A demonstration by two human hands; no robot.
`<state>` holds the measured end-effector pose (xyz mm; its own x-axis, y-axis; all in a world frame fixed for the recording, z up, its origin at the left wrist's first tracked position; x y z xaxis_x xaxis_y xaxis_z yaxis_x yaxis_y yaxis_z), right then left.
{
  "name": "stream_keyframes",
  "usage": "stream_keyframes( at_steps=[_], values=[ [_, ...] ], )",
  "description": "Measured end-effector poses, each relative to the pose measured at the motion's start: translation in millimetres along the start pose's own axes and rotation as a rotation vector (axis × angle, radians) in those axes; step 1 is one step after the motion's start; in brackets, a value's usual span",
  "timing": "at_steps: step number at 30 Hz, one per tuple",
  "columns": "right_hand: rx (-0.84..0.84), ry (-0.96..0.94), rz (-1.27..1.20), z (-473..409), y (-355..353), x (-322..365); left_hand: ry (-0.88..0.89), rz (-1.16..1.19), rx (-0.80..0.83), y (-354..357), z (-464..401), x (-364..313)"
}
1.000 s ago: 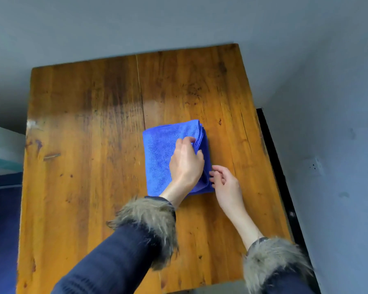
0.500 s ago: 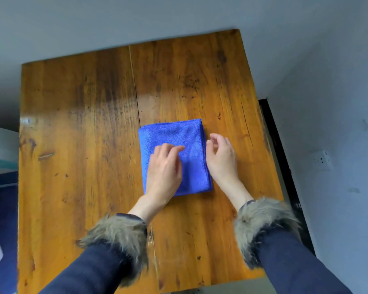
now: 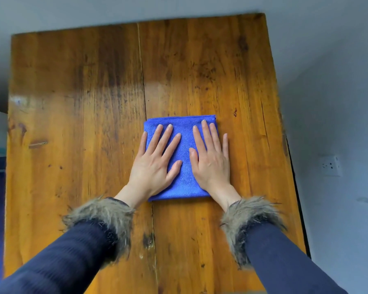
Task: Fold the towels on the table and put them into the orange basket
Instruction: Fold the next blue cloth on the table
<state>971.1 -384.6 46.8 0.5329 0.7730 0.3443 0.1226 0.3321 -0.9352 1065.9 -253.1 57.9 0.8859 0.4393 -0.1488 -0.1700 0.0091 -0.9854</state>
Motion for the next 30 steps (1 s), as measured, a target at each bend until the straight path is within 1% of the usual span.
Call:
stream_keyframes(
  at_steps=[3,5,7,8,9,10,11,12,14,16,18,21,25,27,28,30],
  values=[
    [0.052,0.013,-0.035,2,-7,0,-0.021,0.031,0.009,-6,1,-3],
    [0.017,0.079,-0.09,9,-20,-4,-0.107,0.143,-0.07,-12,7,-4],
    [-0.051,0.21,-0.15,16,-36,-13,-0.298,0.251,-0.208,-20,17,1],
    [-0.044,0.306,-0.216,19,-43,-18,-0.441,0.309,-0.277,-25,21,5],
    [-0.017,0.415,-0.302,19,-49,-23,-0.602,0.393,-0.303,-29,23,11],
    [0.026,0.521,-0.388,16,-53,-28,-0.751,0.489,-0.29,-30,24,17],
    [0.079,0.607,-0.45,12,-56,-31,-0.862,0.57,-0.257,-29,25,21],
    [0.134,0.666,-0.494,8,-58,-32,-0.918,0.625,-0.22,-28,26,24],
    [0.223,0.727,-0.562,2,-59,-30,-0.885,0.68,-0.163,-30,27,24],
    [0.26,0.771,-0.565,-3,-58,-27,-0.815,0.711,-0.101,-32,26,20],
    [0.286,0.795,-0.577,-8,-56,-26,-0.794,0.745,-0.05,-34,22,16],
    [0.376,0.825,-0.696,-13,-63,-16,-0.844,0.779,-0.026,-36,16,16],
    [0.453,0.894,-0.876,-20,-72,-9,-0.939,0.814,-0.014,-36,12,15],
    [0.476,0.865,-0.883,-20,-76,-8,-0.941,0.849,0.007,-38,15,15],
    [0.493,0.844,-0.885,-19,-77,-6,-0.935,0.892,0.014,-38,17,16],
    [0.536,0.796,-0.869,-14,-83,3,-0.938,1.052,0.004,-40,29,20]
  ],
)
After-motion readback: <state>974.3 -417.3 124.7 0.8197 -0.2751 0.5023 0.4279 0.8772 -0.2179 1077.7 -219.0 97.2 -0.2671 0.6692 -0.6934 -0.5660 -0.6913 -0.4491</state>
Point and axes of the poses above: each hand's wrist, its own z-axis away from the middle knuckle, its own y-axis out of the palm, x = y × z, the point moved 1 cm from there along -z, towards the middle knuckle, and after that the axes turned 5 degrees about y, right-handed, at the moved point
